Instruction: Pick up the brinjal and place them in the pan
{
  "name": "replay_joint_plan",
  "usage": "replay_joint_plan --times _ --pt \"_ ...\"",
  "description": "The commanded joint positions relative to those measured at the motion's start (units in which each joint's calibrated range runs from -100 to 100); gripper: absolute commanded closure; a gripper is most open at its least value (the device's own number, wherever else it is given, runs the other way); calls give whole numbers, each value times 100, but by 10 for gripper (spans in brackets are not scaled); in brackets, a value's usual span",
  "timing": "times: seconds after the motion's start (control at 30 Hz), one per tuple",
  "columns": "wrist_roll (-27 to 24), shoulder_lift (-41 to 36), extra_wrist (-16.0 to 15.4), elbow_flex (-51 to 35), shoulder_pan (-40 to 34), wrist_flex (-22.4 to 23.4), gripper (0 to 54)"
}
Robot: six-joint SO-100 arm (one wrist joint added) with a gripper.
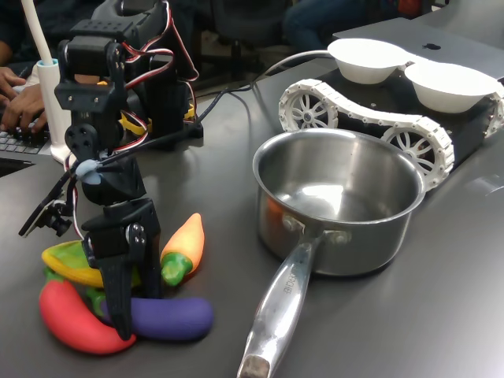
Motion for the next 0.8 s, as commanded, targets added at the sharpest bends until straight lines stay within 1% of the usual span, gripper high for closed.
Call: replay_joint_plan --times 0.0,0.1,0.23,0.4,0.47,0.77 --pt "63 -49 -55 -540 182 254 260" --pt "103 35 -114 -713 159 484 262" --pt "112 103 -148 -822 171 518 270" --pt "103 136 -148 -867 194 544 310" --pt "117 136 -156 -849 194 544 309" --pt "83 128 -198 -822 240 501 401"
